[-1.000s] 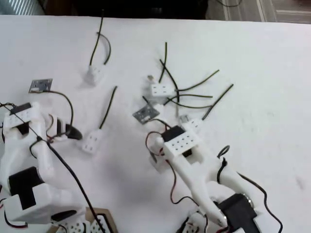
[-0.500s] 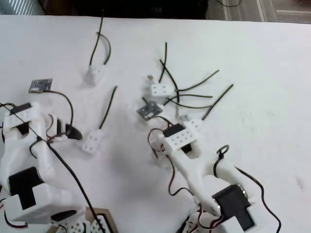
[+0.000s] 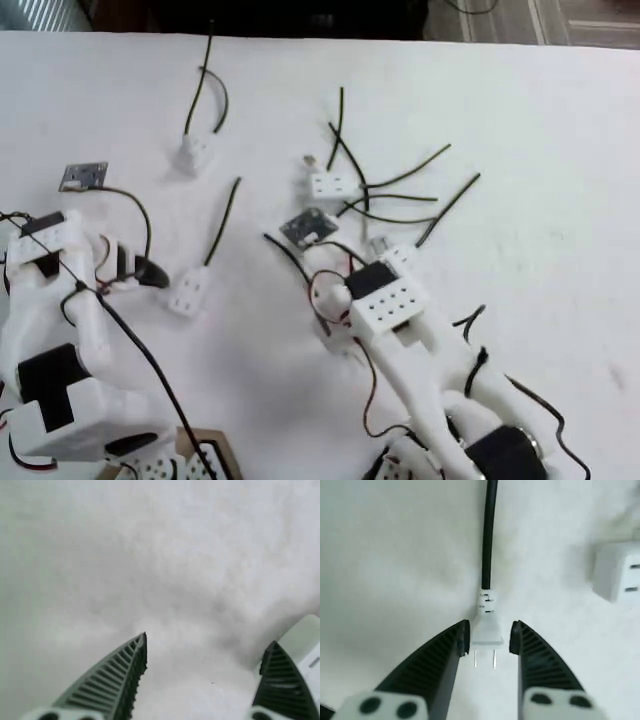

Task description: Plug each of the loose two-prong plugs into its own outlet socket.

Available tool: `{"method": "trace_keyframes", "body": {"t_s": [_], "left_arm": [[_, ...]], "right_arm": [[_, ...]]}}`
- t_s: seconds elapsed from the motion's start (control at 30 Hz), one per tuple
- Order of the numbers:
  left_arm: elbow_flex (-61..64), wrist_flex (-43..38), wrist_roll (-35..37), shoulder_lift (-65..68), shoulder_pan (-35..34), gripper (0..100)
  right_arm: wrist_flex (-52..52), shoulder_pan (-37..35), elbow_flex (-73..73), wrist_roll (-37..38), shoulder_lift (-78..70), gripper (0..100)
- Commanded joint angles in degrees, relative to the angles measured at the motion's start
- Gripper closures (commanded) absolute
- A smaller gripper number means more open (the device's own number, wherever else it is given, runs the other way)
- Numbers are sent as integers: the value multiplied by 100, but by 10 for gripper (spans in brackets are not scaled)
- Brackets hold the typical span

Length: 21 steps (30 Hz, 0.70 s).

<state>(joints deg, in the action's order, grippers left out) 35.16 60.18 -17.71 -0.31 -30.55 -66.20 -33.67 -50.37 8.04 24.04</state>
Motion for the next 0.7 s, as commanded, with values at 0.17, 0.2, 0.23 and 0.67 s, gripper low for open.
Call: {"method": "trace_keyframes", "body": {"t_s": [0.17, 0.2, 0.23, 0.67], "left_arm": [[0, -53, 9, -224, -22, 646], [0, -53, 9, -224, -22, 646], [0, -53, 9, -224, -22, 646], [0, -53, 9, -224, -22, 646]], "right_arm": [[-251, -391, -105, 9, 75, 872], [-251, -382, -105, 9, 4, 872], [-251, -382, -105, 9, -84, 872], [831, -374, -26, 299, -2044, 929]]}}
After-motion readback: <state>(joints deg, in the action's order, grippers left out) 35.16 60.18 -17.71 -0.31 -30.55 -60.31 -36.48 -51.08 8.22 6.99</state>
